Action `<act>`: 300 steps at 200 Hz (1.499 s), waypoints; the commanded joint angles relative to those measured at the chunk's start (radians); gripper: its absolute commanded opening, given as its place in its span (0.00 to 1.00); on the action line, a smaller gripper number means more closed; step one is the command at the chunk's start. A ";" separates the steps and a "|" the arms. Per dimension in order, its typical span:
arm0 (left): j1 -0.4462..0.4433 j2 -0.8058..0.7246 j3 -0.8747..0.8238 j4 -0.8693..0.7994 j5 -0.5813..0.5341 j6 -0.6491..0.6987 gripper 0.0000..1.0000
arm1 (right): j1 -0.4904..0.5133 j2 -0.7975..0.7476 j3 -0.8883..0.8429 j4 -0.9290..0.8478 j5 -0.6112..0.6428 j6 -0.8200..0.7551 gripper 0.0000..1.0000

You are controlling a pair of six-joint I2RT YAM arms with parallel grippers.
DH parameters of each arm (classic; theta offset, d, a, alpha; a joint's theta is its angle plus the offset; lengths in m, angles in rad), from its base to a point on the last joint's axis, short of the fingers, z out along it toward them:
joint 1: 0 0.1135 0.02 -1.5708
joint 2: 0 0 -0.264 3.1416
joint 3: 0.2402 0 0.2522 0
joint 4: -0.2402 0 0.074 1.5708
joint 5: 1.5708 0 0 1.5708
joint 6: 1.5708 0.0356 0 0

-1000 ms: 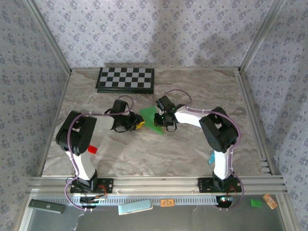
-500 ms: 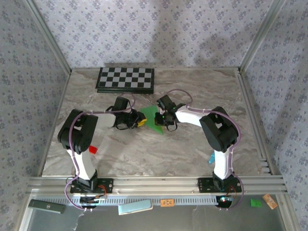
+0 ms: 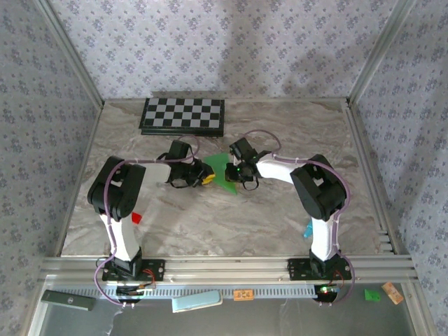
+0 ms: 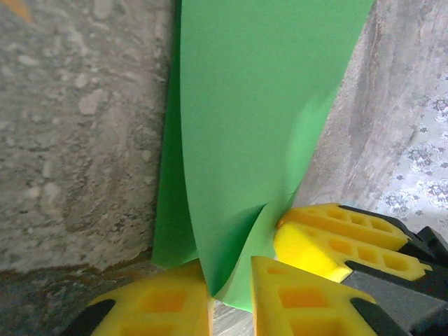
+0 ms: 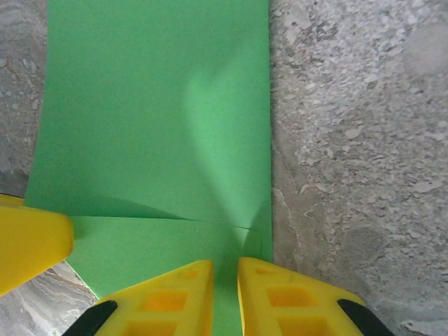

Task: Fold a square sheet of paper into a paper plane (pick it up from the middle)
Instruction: Third fold the triangle at the center of the table, then fourth fold the wing at the center of the table.

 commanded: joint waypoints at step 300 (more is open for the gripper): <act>-0.128 -0.088 0.126 -0.226 -0.255 -0.157 0.08 | 0.117 -0.227 -0.361 0.414 0.178 -0.600 0.50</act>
